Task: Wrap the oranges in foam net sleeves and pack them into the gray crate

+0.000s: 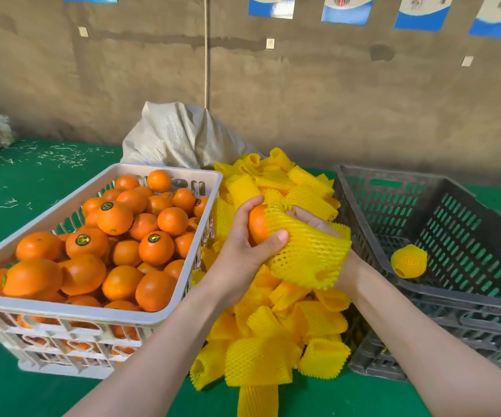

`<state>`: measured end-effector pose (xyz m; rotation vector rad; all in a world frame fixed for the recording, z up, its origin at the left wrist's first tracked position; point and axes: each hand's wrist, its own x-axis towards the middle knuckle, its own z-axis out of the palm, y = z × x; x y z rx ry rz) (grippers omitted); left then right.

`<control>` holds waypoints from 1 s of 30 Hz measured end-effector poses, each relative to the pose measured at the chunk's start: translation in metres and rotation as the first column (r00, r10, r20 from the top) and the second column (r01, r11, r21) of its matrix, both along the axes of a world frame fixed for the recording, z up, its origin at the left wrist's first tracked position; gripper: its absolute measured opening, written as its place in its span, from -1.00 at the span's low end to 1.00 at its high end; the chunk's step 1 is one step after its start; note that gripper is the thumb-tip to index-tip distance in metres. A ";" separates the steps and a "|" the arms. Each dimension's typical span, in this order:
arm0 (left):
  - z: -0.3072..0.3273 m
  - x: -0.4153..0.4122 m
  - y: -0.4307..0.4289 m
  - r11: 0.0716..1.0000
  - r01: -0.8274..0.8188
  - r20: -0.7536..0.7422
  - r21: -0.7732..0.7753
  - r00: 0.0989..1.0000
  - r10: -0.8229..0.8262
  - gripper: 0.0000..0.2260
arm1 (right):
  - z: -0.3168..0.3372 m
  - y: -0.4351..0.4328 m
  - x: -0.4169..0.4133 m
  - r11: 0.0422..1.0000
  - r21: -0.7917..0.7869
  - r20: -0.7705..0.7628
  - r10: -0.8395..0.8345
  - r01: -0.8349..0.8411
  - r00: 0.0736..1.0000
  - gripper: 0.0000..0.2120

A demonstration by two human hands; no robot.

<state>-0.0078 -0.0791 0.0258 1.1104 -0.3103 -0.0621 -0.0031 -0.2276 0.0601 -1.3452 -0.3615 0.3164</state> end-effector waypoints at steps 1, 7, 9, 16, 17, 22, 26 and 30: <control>-0.001 -0.001 -0.001 0.997 -0.054 0.027 0.049 0.998 0.052 -0.34 | -0.001 0.003 0.003 0.998 -0.015 0.068 0.058 -0.057 0.996 -0.32; -0.007 -0.002 0.007 0.955 -0.204 0.158 0.215 0.972 0.172 -0.49 | -0.012 0.006 0.013 0.980 -0.046 0.290 -0.174 0.195 0.941 -0.84; -0.007 -0.002 0.010 0.985 -0.138 0.066 0.105 0.989 0.131 -0.48 | -0.011 0.002 0.014 0.956 0.016 0.286 -0.286 0.294 0.915 -0.82; -0.001 0.002 -0.003 0.951 -0.076 -0.148 -0.301 0.988 0.032 -0.53 | -0.021 0.018 -0.002 0.852 -0.118 0.583 -0.356 0.509 0.730 -0.87; 0.000 0.002 -0.005 0.956 -0.114 -0.173 -0.269 0.982 0.069 -0.57 | -0.023 0.020 -0.005 0.837 -0.149 0.619 -0.337 0.527 0.710 -0.85; 0.005 0.005 0.001 0.905 -0.425 -0.358 -0.019 0.848 0.390 -0.87 | -0.031 0.026 -0.014 0.785 -0.221 0.751 -0.242 0.579 0.615 -0.80; 0.001 0.006 0.000 0.921 -0.388 -0.350 0.030 0.859 0.373 -0.72 | -0.021 0.020 -0.011 0.822 -0.080 0.646 -0.388 0.563 0.658 -0.87; 0.003 0.007 -0.002 0.979 -0.185 -0.304 -0.080 0.940 0.153 -0.82 | -0.007 0.018 -0.002 0.790 -0.045 0.554 -0.490 0.611 0.674 -0.83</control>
